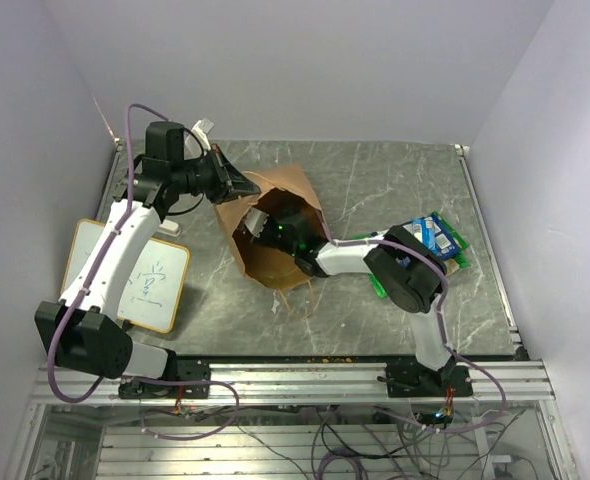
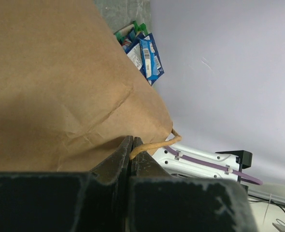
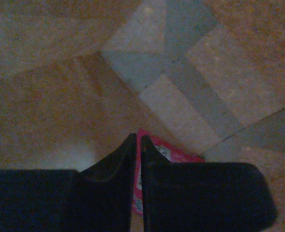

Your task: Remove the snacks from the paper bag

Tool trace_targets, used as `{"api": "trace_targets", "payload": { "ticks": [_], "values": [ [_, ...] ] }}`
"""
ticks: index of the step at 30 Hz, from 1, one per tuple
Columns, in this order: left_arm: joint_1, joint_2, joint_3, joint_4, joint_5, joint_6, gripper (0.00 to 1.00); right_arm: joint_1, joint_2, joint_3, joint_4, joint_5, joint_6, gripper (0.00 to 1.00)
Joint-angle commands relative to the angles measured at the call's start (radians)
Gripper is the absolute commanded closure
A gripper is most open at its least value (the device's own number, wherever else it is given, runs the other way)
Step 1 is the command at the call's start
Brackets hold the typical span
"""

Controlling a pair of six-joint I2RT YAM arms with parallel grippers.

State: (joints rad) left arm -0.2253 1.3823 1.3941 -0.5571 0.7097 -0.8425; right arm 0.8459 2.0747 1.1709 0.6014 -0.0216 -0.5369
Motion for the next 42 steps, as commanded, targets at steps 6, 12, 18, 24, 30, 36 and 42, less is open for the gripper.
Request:
{"api": "trace_targets", "payload": {
  "ticks": [6, 12, 18, 24, 30, 36, 42],
  "values": [
    [-0.016, 0.034, 0.015, 0.063, 0.05, -0.006, 0.93, 0.009, 0.103, 0.132, 0.01, 0.232, 0.101, 0.49],
    [-0.037, 0.063, 0.013, 0.065, 0.041, -0.004, 0.93, 0.014, 0.147, 0.199, -0.081, 0.269, 0.186, 0.13],
    [-0.039, 0.072, 0.0, 0.075, 0.024, -0.01, 0.93, 0.015, 0.184, 0.227, -0.126, 0.305, 0.308, 0.0],
    [-0.039, 0.069, -0.001, 0.053, 0.017, 0.009, 0.93, 0.012, 0.246, 0.33, -0.227, 0.386, 0.414, 0.0],
    [-0.039, 0.08, 0.046, 0.001, 0.001, 0.047, 0.93, 0.011, 0.275, 0.364, -0.268, 0.375, 0.509, 0.09],
    [-0.026, 0.063, 0.038, -0.022, -0.002, 0.062, 0.93, -0.023, 0.29, 0.367, -0.298, 0.286, 0.562, 0.47],
    [-0.007, 0.041, 0.033, -0.061, -0.012, 0.086, 0.93, -0.043, 0.263, 0.332, -0.28, 0.237, 0.53, 0.9]
  ]
}}
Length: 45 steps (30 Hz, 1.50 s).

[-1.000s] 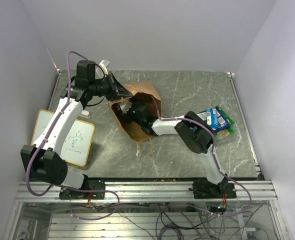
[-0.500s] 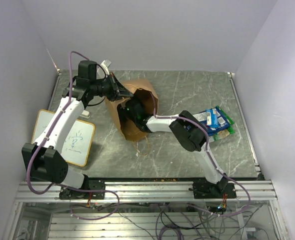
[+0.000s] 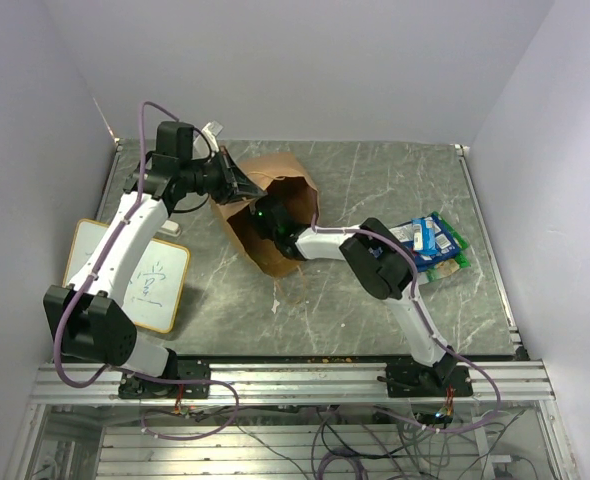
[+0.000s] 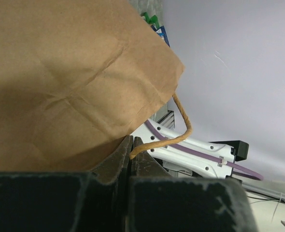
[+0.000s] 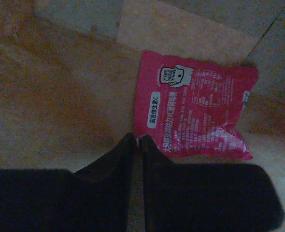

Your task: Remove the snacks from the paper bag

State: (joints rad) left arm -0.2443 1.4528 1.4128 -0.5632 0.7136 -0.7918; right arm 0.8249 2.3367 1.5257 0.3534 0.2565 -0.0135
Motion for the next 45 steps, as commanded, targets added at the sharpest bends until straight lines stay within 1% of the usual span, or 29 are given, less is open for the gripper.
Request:
{"api": "trace_targets", "payload": {
  "ticks": [1, 2, 4, 9, 13, 17, 22, 28, 33, 36, 40, 45],
  "values": [
    [0.015, -0.033, 0.008, -0.052, -0.013, 0.033, 0.93, -0.024, -0.002, -0.02, -0.038, -0.056, -0.005, 0.96],
    [0.017, -0.034, 0.002, -0.047, -0.011, 0.03, 0.93, -0.023, -0.006, -0.014, -0.048, -0.072, -0.02, 1.0],
    [0.019, -0.034, -0.004, -0.041, -0.005, 0.024, 0.93, -0.023, -0.021, -0.014, -0.051, -0.113, -0.046, 1.0],
    [0.02, -0.033, -0.009, -0.04, -0.008, 0.026, 0.93, -0.002, -0.104, -0.076, 0.012, -0.206, -0.135, 1.0],
    [0.022, -0.028, -0.017, -0.034, -0.006, 0.024, 0.93, 0.022, -0.176, -0.135, 0.05, -0.237, -0.189, 1.0],
    [0.022, -0.022, -0.018, -0.029, -0.004, 0.022, 0.93, 0.043, -0.24, -0.204, 0.089, -0.248, -0.229, 1.0],
    [0.023, -0.018, -0.008, -0.038, -0.007, 0.029, 0.93, 0.06, -0.308, -0.273, 0.079, -0.251, -0.283, 1.0],
    [0.026, -0.013, 0.0, -0.043, -0.011, 0.035, 0.93, 0.064, -0.442, -0.414, 0.09, -0.268, -0.34, 1.0],
    [0.032, -0.015, -0.003, -0.047, -0.014, 0.041, 0.93, 0.063, -0.521, -0.507, 0.084, -0.241, -0.372, 1.0],
    [0.034, -0.014, 0.011, -0.054, -0.018, 0.045, 0.93, 0.056, -0.556, -0.582, 0.115, -0.248, -0.385, 1.0],
    [0.037, -0.015, 0.032, -0.077, -0.031, 0.064, 0.93, 0.045, -0.583, -0.617, 0.1, -0.249, -0.385, 1.0],
    [0.043, -0.018, 0.022, -0.067, -0.028, 0.057, 0.93, 0.045, -0.662, -0.656, 0.109, -0.296, -0.421, 1.0]
  ]
}}
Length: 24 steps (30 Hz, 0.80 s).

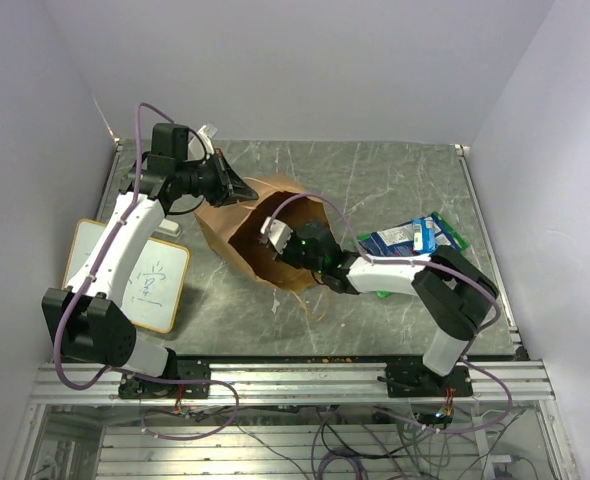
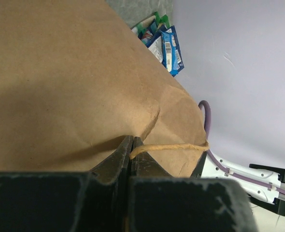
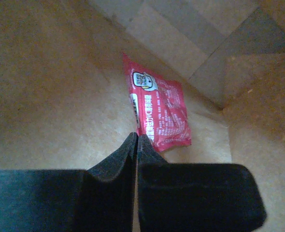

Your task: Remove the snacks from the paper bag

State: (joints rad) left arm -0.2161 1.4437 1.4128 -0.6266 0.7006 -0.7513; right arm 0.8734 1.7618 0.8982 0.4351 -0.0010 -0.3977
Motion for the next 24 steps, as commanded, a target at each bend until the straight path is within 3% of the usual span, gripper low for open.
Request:
{"api": "trace_targets", "payload": {
  "ticks": [1, 14, 24],
  "values": [
    [0.016, -0.007, 0.022, -0.001, -0.016, 0.016, 0.93, -0.003, -0.104, -0.038, 0.028, -0.049, -0.044, 1.0],
    [0.02, 0.018, 0.031, 0.046, 0.02, -0.033, 0.93, -0.002, -0.318, -0.12, -0.039, -0.189, -0.102, 1.0],
    [0.02, 0.034, 0.045, 0.054, 0.025, -0.04, 0.93, -0.002, -0.426, -0.061, -0.124, -0.171, -0.09, 1.0]
  ]
}}
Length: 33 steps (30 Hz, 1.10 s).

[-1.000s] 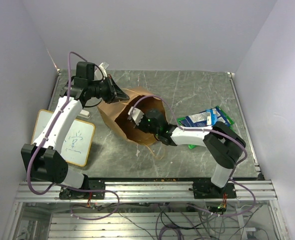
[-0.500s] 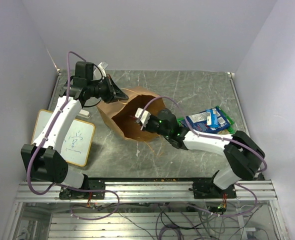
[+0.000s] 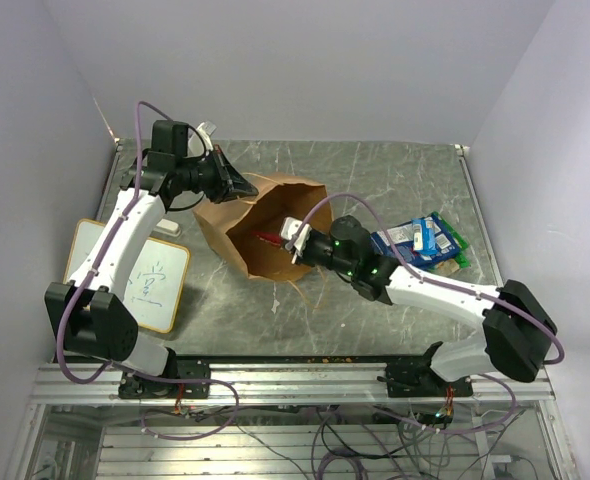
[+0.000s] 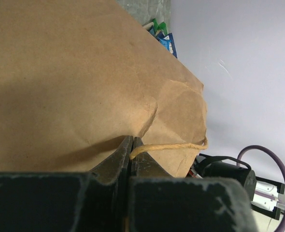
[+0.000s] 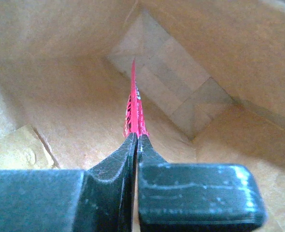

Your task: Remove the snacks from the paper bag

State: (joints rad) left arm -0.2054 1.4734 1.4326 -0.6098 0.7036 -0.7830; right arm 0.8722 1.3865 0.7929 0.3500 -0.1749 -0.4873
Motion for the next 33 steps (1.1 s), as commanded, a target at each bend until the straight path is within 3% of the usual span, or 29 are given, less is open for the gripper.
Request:
{"api": "trace_targets", "payload": {
  "ticks": [1, 14, 23, 28, 33],
  "values": [
    [0.009, 0.006, 0.026, 0.036, 0.02, -0.006, 0.93, -0.001, -0.061, 0.052, -0.05, 0.006, -0.002, 1.0],
    [0.033, 0.057, 0.106, 0.001, -0.014, -0.006, 0.93, -0.001, -0.196, 0.233, -0.292, 0.096, -0.049, 1.0],
    [0.055, 0.093, 0.146, 0.007, -0.004, -0.01, 0.93, -0.014, -0.32, 0.307, -0.453, 0.334, -0.079, 1.0],
    [0.068, 0.093, 0.138, 0.0, -0.001, -0.011, 0.93, -0.082, -0.379, 0.318, -0.519, 0.442, -0.091, 1.0],
    [0.07, 0.092, 0.134, -0.001, 0.005, -0.012, 0.93, -0.231, -0.438, 0.269, -0.578, 0.457, -0.093, 1.0]
  ]
}}
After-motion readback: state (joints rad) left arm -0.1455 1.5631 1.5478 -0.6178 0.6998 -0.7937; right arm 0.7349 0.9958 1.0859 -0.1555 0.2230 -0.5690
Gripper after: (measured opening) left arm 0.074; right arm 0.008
